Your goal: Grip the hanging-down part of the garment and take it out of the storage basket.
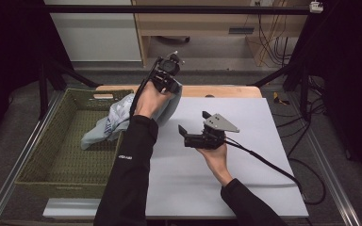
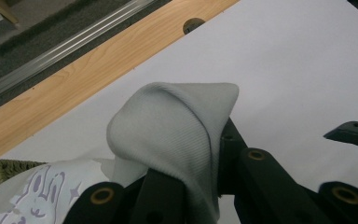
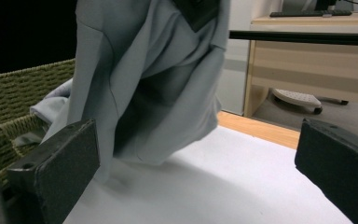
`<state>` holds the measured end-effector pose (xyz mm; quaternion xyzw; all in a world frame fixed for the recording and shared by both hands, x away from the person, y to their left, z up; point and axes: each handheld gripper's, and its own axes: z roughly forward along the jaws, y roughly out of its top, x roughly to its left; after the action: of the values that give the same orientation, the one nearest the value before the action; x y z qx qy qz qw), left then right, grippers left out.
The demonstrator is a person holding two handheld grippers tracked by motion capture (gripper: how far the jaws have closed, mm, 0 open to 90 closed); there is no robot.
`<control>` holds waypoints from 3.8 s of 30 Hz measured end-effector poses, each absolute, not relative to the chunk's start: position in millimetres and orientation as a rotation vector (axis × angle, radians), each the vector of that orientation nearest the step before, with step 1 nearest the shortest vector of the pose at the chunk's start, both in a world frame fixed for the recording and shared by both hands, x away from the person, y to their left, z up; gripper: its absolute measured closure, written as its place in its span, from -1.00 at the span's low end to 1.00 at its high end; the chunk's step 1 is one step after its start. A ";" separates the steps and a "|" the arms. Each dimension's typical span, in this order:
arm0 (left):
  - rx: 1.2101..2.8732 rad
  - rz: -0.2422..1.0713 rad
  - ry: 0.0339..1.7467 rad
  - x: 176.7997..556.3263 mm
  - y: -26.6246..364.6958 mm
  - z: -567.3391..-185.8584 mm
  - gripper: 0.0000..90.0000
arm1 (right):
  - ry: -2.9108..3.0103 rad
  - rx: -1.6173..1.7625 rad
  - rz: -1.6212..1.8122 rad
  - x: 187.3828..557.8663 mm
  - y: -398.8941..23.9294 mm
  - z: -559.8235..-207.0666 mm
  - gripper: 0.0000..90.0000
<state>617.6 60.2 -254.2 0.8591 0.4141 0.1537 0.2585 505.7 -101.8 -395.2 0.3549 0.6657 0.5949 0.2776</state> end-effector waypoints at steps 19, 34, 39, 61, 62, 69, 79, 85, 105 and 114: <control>2.349 0.435 1.121 617.9 58.4 -251.1 0.85 | 1.826 0.964 1.626 537.8 -56.1 -400.5 -0.99; 2.353 0.433 1.131 617.2 58.4 -247.3 0.85 | 1.858 0.942 1.592 560.7 -41.8 -408.5 -0.96; 2.365 0.433 1.123 617.1 59.9 -246.7 0.85 | 1.867 0.980 1.597 566.3 -32.5 -414.7 -0.93; 2.346 0.446 1.128 613.2 67.7 -243.4 0.85 | 1.928 0.977 1.539 575.4 -27.0 -414.4 0.99; 2.346 0.448 1.126 613.1 68.0 -243.5 0.85 | 1.927 0.974 1.542 575.2 -27.5 -413.9 0.99; 2.351 0.459 1.126 613.0 66.4 -243.6 0.85 | 1.931 0.950 1.553 566.3 -39.7 -406.9 0.99; 2.350 0.463 1.132 612.3 62.7 -246.0 0.85 | 1.934 0.876 1.565 539.3 -73.8 -394.1 0.99; 2.340 0.466 1.138 610.2 64.3 -244.7 0.85 | 1.927 0.874 1.543 530.8 -87.7 -384.1 0.99; 2.363 0.444 1.111 604.2 52.4 -246.6 0.85 | 1.785 0.901 1.495 507.4 -162.3 -347.7 0.99; 2.361 0.425 1.091 602.1 47.2 -245.5 0.85 | 1.722 0.922 1.479 498.4 -180.9 -332.1 1.00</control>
<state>602.1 47.2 -245.5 0.8674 0.4007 0.1560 0.2505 498.4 -180.9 -332.1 0.3539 0.6612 0.5679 0.3393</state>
